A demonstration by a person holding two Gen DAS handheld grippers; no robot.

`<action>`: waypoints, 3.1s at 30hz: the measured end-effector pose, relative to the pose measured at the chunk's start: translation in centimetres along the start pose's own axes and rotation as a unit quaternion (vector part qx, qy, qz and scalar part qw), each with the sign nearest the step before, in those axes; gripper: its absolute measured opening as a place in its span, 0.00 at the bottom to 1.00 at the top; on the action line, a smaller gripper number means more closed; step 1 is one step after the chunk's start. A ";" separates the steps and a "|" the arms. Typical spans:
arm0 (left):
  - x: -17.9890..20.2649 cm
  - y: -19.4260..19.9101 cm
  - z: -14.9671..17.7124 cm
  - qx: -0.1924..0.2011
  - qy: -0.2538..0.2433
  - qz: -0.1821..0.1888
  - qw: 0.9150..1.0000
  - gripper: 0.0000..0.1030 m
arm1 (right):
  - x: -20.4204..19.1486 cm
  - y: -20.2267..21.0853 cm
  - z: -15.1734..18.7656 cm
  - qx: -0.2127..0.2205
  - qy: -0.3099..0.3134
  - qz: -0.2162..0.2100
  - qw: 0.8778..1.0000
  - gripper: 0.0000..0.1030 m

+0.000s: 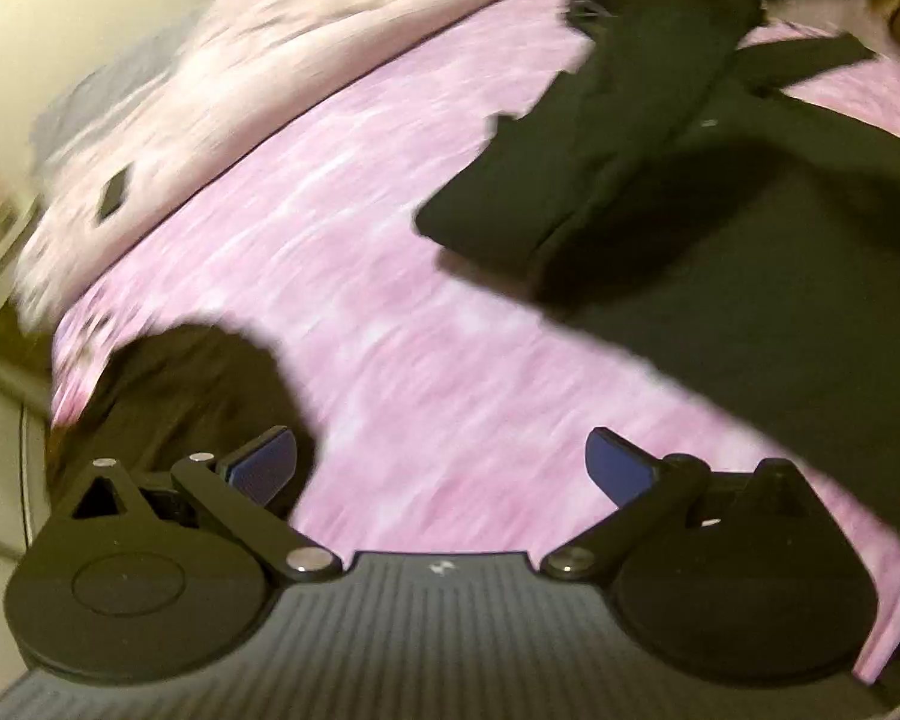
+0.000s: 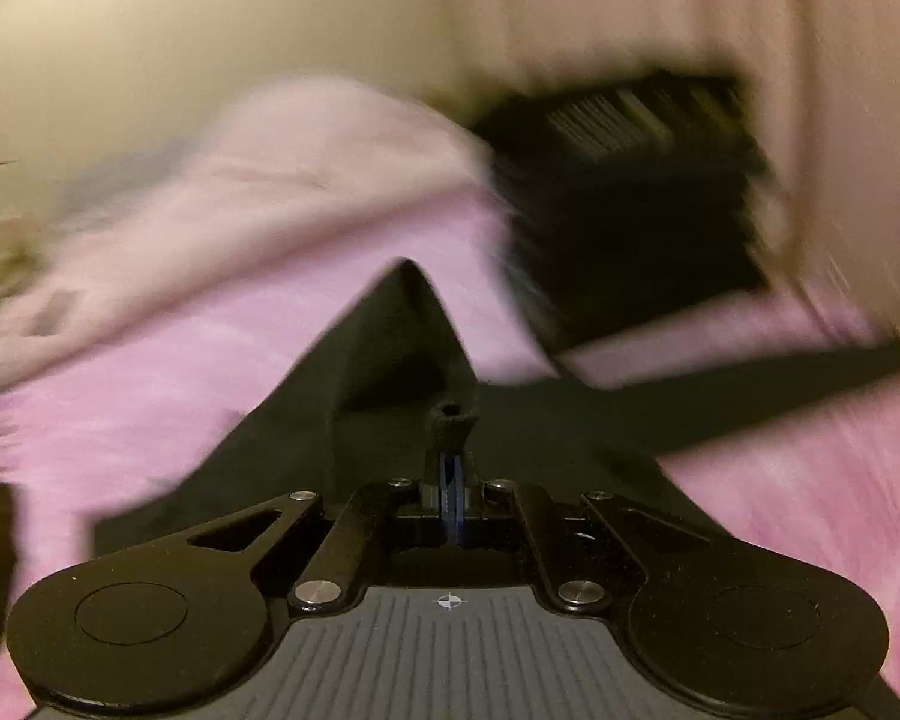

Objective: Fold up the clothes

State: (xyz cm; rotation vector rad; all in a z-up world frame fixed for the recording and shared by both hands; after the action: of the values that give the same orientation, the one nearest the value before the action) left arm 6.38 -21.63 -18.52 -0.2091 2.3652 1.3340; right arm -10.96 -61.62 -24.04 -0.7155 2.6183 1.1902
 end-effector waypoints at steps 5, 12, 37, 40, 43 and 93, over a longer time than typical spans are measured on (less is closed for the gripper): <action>6.3 -2.7 -6.5 -0.007 -0.048 0.031 0.998 0.98 | 8.9 -6.3 2.0 -0.094 -0.073 0.016 0.993 0.01; 12.9 -7.1 -14.0 -0.029 -0.087 0.064 0.994 0.98 | 12.6 -6.2 0.5 -0.168 -0.089 -0.035 0.981 0.01; 25.1 -18.0 -32.8 -0.003 -0.219 0.126 0.968 0.98 | 44.6 -11.3 -20.8 0.041 -0.431 0.009 0.901 0.04; 24.4 -17.5 -32.8 -0.002 -0.215 0.118 0.970 0.98 | 42.4 -9.8 -22.4 0.046 -0.372 0.022 0.927 0.02; 22.4 -16.2 -32.2 0.001 -0.186 0.101 0.977 0.98 | 35.5 -7.8 -24.7 0.053 -0.246 0.017 0.968 0.02; 2.4 -32.0 -23.3 -0.084 -0.054 0.061 0.993 0.56 | 6.9 -22.5 -18.6 -0.182 0.024 -0.150 0.972 0.29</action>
State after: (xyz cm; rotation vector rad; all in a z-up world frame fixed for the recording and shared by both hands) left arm 8.11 -58.04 -33.99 -0.0391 2.2085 1.5627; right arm -5.19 -90.66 -28.95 -1.1694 2.2364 1.5826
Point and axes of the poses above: each gripper's, at about its wrist camera, not at the fingertips, and y roughly against the way its jaws point, x to its right, z to its underside, the point moved 6 cm from there along -y, roughly the way its jaws point, and after that the axes turned 13 degrees about -y, right-handed, at the moved point
